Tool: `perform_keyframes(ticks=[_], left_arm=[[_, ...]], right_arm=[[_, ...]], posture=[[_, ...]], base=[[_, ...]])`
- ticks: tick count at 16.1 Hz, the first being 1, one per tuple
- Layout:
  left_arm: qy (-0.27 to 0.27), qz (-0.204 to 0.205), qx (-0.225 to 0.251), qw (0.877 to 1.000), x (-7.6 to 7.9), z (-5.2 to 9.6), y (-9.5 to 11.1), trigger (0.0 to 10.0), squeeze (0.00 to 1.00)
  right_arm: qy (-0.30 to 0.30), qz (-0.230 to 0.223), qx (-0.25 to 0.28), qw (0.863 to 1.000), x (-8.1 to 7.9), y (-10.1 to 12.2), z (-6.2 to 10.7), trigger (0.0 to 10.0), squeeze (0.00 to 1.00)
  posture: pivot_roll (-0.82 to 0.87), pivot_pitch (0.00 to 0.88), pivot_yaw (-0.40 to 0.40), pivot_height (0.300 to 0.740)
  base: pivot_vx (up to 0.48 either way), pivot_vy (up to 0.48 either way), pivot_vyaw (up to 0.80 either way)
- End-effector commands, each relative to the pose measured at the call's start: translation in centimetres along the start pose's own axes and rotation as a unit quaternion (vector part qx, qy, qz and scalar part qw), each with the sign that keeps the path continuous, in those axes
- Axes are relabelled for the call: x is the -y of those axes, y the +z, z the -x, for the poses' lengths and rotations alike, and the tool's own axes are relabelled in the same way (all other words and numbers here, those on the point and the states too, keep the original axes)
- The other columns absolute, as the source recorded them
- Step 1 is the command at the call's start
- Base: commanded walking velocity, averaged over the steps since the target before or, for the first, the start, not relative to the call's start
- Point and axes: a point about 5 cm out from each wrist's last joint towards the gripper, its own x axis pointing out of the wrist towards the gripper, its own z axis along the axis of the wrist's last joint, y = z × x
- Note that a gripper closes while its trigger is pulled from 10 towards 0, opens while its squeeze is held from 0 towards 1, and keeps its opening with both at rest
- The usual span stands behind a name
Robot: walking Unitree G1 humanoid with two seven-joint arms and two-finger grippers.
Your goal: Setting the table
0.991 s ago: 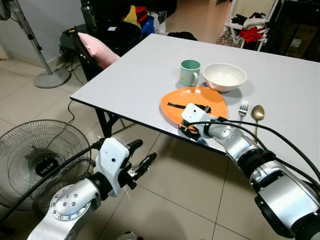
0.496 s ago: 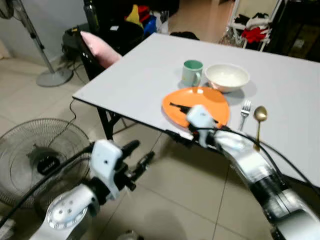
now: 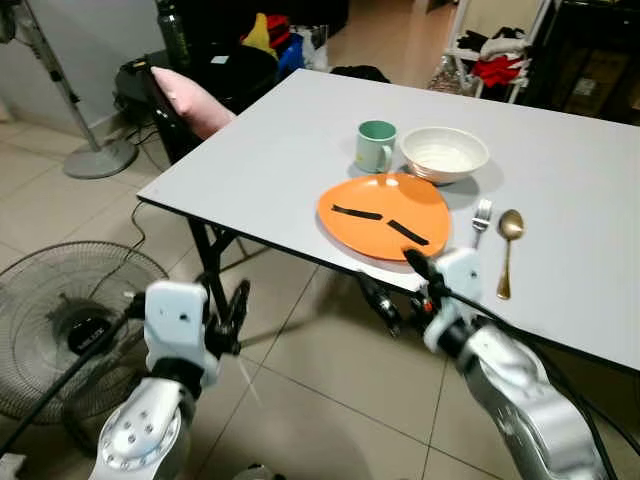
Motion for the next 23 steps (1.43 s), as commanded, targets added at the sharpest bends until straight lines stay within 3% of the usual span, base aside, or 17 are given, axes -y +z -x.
perform_keyframes(ticks=[1, 4, 9, 19, 23], left_arm=[[0.008, -0.010, 0.002, 1.000, -0.2, -0.3, 0.0, 10.0, 0.00], [0.005, -0.026, 0.001, 1.000, -0.2, -0.4, 0.1, 10.0, 0.00], [0.005, -0.027, -0.005, 1.000, -0.2, -0.2, 0.0, 10.0, 0.00], [-0.003, -0.035, -0.007, 0.999, -0.3, -0.5, 0.0, 10.0, 0.00], [-0.005, -0.037, -0.007, 0.999, -0.3, -0.6, 0.1, 10.0, 0.00]], right_arm=[[-0.013, -0.003, -0.005, 1.000, 0.2, 0.4, 0.1, 10.0, 0.00], [-0.028, -0.007, -0.016, 0.999, 0.7, 0.3, -0.4, 10.0, 0.00], [-0.063, 0.026, -0.036, 0.997, 1.3, 0.1, -0.1, 10.0, 0.00], [-0.083, -0.046, -0.049, 0.994, 1.4, -0.4, 0.5, 10.0, 0.00], [-0.082, -0.050, -0.049, 0.994, 1.5, -0.2, 0.7, 10.0, 0.00]], posture=[[-0.05, 0.000, 0.063, 0.740], [-0.05, 0.000, 0.063, 0.740], [-0.04, 0.000, 0.059, 0.740], [-0.05, 0.000, 0.069, 0.740], [-0.05, 0.000, 0.071, 0.740]], base=[[0.000, 0.000, 0.00], [0.000, 0.000, 0.00], [0.000, 0.000, 0.00], [-0.193, 0.000, 0.00], [-0.240, 0.000, 0.00]])
